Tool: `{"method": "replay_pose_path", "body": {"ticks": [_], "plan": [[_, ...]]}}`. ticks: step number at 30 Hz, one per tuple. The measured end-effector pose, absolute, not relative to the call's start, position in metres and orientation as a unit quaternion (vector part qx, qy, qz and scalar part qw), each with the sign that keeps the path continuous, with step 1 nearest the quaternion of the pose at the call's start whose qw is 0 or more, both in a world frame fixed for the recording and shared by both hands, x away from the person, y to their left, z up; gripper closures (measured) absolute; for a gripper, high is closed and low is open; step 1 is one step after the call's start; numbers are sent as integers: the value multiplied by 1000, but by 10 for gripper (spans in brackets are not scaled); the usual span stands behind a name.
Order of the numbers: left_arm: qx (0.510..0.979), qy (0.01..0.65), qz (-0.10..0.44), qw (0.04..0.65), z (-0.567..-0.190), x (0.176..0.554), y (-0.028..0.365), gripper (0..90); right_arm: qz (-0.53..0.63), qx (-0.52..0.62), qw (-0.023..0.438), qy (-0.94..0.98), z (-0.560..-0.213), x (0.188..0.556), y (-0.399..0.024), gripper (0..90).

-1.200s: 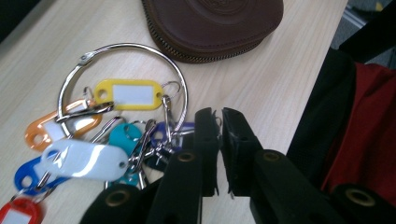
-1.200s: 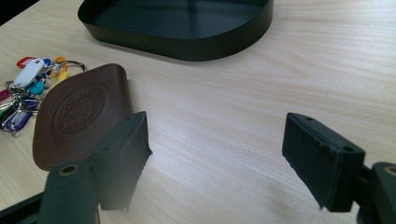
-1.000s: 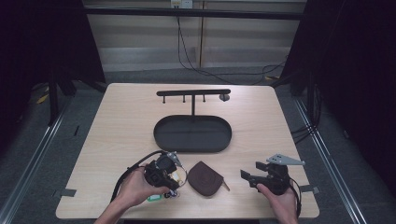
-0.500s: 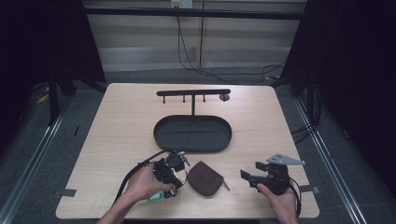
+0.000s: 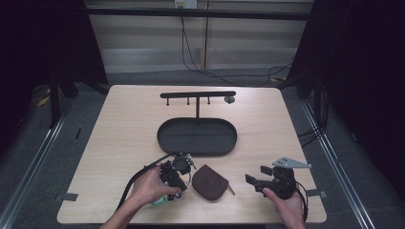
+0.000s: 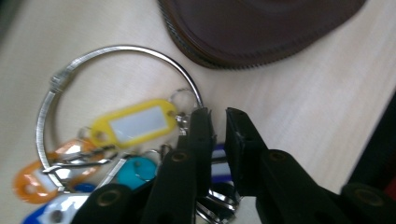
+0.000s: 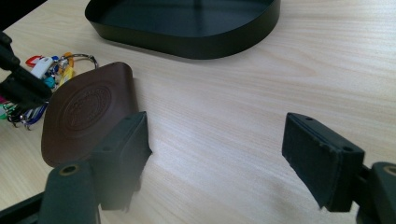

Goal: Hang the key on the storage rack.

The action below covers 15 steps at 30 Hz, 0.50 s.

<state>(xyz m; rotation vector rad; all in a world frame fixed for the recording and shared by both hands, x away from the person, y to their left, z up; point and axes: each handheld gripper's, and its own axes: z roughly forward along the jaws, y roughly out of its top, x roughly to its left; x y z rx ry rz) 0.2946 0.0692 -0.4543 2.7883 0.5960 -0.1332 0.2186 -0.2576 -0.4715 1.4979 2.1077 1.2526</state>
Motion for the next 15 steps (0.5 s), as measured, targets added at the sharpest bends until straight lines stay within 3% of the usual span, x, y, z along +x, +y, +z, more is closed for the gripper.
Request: {"method": "replay_pose_path", "body": {"ticks": [8, 15], "plan": [[970, 207, -41, 119, -463, 295, 63, 759, 433, 519, 133, 725, -471, 219, -258, 235], [974, 203, -26, 98, -464, 296, 59, 787, 434, 520, 132, 724, -472, 219, -258, 235]]}}
